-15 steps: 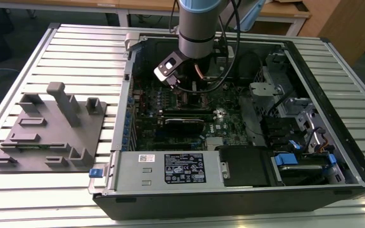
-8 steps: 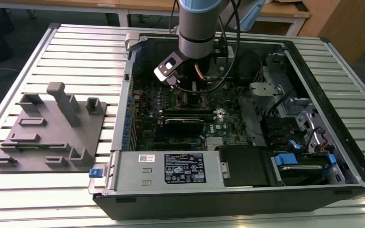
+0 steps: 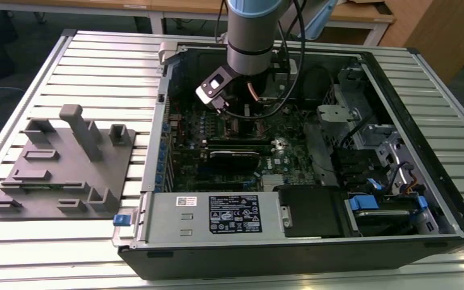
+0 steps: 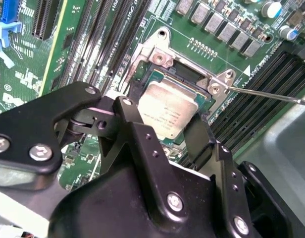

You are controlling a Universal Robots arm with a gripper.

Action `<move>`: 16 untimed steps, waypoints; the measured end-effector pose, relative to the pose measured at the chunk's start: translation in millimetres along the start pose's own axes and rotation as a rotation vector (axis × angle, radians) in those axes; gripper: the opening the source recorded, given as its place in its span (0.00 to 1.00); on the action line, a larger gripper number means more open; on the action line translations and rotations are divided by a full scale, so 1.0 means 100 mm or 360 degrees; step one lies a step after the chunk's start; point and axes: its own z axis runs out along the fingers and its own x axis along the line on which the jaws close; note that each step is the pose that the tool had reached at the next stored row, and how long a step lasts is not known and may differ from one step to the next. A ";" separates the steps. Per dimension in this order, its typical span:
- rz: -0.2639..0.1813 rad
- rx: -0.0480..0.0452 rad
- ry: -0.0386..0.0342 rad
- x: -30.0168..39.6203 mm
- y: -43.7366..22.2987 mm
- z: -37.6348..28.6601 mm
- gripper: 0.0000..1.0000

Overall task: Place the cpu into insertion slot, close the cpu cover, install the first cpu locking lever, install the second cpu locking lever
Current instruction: 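Place the cpu into insertion slot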

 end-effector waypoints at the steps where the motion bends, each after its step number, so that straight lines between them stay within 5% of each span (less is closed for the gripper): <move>1: 0.0000 0.0000 0.0000 0.000 0.000 0.000 0.61; 11: 0.0000 0.0000 0.0000 0.005 0.005 -0.118 0.61; 16: 0.0000 0.0000 0.0000 0.005 0.006 -0.125 0.61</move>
